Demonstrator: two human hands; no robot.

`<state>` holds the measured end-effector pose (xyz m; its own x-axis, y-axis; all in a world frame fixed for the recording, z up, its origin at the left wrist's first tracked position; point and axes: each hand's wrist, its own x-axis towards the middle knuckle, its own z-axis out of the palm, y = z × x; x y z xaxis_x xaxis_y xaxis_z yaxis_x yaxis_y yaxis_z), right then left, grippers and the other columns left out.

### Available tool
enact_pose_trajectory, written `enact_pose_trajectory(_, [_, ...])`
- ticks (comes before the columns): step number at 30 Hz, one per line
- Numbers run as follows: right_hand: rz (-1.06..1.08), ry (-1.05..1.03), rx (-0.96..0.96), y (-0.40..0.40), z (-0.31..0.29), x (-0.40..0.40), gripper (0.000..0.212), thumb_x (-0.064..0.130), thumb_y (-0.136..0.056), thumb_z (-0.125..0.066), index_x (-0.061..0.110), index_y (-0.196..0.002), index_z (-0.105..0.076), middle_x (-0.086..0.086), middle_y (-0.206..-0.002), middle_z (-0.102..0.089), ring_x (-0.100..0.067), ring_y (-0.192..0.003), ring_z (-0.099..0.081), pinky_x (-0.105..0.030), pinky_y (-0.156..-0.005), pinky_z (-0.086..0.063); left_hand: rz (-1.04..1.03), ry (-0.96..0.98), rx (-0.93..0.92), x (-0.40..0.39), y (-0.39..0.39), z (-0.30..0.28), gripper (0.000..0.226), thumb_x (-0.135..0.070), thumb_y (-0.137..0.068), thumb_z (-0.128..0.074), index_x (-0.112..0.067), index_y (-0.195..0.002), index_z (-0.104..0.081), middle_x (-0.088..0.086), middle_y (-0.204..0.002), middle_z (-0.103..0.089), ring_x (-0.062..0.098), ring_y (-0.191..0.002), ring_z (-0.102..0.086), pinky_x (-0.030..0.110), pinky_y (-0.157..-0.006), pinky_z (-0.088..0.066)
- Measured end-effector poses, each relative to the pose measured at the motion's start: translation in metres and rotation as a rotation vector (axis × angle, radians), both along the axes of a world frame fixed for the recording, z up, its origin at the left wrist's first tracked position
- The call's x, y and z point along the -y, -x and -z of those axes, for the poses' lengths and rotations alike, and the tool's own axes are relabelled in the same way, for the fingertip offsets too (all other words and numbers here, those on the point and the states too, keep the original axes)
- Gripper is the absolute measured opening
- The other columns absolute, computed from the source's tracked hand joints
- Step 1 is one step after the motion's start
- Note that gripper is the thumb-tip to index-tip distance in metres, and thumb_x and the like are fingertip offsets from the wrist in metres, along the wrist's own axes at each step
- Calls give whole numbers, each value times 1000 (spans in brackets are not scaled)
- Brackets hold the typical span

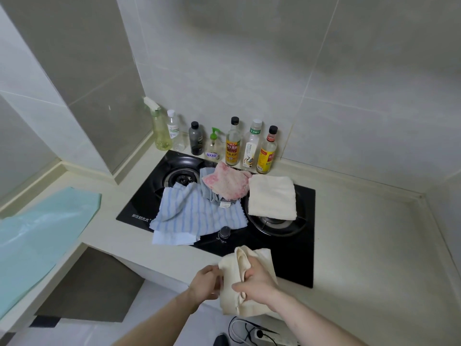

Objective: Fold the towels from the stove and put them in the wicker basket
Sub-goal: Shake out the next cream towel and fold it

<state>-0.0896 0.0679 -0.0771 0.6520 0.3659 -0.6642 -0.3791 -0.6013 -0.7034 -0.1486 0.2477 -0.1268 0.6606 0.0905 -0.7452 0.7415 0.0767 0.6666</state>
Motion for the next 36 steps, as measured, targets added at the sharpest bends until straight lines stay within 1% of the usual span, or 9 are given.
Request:
enact_pose_trajectory(5, [-8,-6,-47,3,2,1,90,8,-73,-75,34,-149,-35,-1,-106,-69,-17,-90,-71,-33,-73,-64,-47,41,-6,3,-3,-1,39,-38,-100,-48,-6,-116,-64,9,-91,-67,24,-82,-61,32,-72,-53])
enact_pose_trajectory(9, [31,11,0,4,9,8,67,14,-79,-74,34,-139,-50,2,-110,-65,-13,-79,-67,-25,-67,-59,-80,28,22,7,-4,7,50,-53,-89,-61,-10,-114,-64,1,-87,-65,19,-77,-61,33,-74,-54])
enact_pose_trajectory(13, [93,99,113,8,21,22,49,15,-82,-68,37,-125,-59,9,-109,-62,-10,-73,-63,-27,-67,-58,22,-447,120,15,-2,11,58,-59,-72,-78,-24,-111,-53,-12,-111,-57,11,-98,-63,26,-80,-49])
enact_pose_trajectory(16, [21,167,196,13,28,33,47,14,-83,-62,41,-121,-58,13,-114,-56,-6,-76,-62,-18,-64,-53,155,-657,151,20,-7,7,38,-60,-75,-75,-32,-94,-57,-14,-107,-48,10,-94,-60,26,-80,-47])
enact_pose_trajectory(19, [-108,233,254,19,37,41,55,16,-79,-56,42,-127,-54,20,-123,-47,-5,-83,-61,-18,-80,-53,235,-710,99,19,-14,5,15,-44,-85,-65,-30,-79,-62,-7,-107,-52,14,-89,-61,31,-81,-54])
enact_pose_trajectory(25, [-279,298,356,21,48,54,69,19,-79,-50,33,-146,-45,28,-136,-33,-5,-118,-48,-23,-105,-44,233,-755,19,16,-17,7,8,-34,-89,-60,-30,-94,-55,-5,-112,-42,20,-99,-58,34,-85,-53])
enact_pose_trajectory(28, [-256,291,386,20,47,60,69,18,-81,-50,33,-148,-41,33,-139,-28,-4,-121,-48,-21,-103,-44,272,-887,152,26,-15,9,33,-17,-87,-64,-25,-111,-44,-4,-120,-34,21,-110,-49,35,-81,-52])
enact_pose_trajectory(32, [-351,331,375,18,49,65,73,18,-82,-51,28,-153,-37,27,-147,-24,-6,-137,-37,-18,-113,-32,465,-1119,650,33,-1,6,44,-8,-69,-64,-24,-107,-50,-3,-122,-43,22,-103,-50,30,-83,-44])
enact_pose_trajectory(36, [-361,314,380,16,46,66,80,19,-85,-51,31,-158,-23,24,-160,-11,-12,-144,-33,-25,-114,-35,699,-1097,819,41,2,5,54,-11,-67,-59,-26,-118,-53,-7,-130,-48,21,-112,-51,29,-90,-41])
